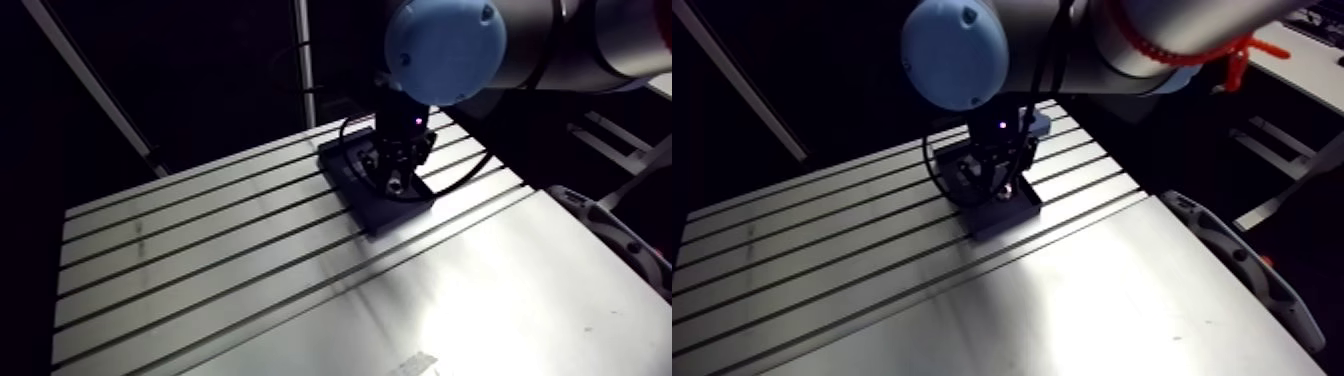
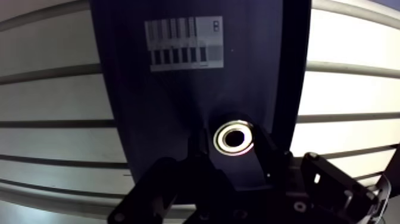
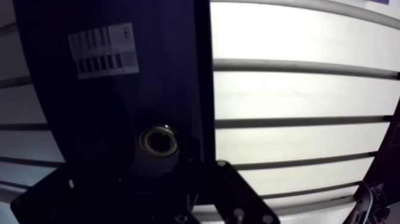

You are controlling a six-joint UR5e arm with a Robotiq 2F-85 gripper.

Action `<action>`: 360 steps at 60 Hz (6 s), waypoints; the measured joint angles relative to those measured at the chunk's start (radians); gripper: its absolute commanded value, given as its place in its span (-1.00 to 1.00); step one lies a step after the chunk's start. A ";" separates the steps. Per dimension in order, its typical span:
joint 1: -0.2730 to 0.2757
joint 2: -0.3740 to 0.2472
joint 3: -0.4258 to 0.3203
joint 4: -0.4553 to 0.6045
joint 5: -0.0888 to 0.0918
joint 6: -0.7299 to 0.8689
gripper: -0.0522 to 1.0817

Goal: Pick up the bearing and press it into the housing until flush.

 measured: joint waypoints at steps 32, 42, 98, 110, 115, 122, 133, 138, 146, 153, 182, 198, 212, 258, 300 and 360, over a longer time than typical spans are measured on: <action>0.001 0.000 -0.002 -0.001 0.001 0.000 0.01; 0.001 0.001 -0.002 -0.001 0.001 0.000 0.02; 0.009 -0.006 -0.042 0.009 0.007 -0.004 0.20; 0.018 -0.007 -0.072 0.030 0.011 -0.005 0.22; 0.022 -0.008 -0.087 0.043 0.013 -0.005 0.22; 0.026 -0.009 -0.111 0.061 0.014 -0.006 0.22; 0.028 -0.010 -0.148 0.079 0.013 -0.008 0.23; 0.027 -0.009 -0.166 0.087 0.012 -0.010 0.25; 0.025 -0.004 -0.206 0.110 0.011 -0.019 0.26; 0.024 0.009 -0.250 0.131 0.010 -0.024 0.26; 0.017 0.130 -0.467 0.261 0.006 -0.035 0.26; 0.009 0.179 -0.549 0.300 0.003 -0.059 0.26; -0.014 0.217 -0.602 0.314 0.000 -0.066 0.26; -0.046 0.297 -0.642 0.305 -0.006 -0.053 0.29; -0.053 0.329 -0.655 0.300 -0.007 -0.039 0.29; -0.060 0.345 -0.678 0.302 -0.004 -0.038 0.29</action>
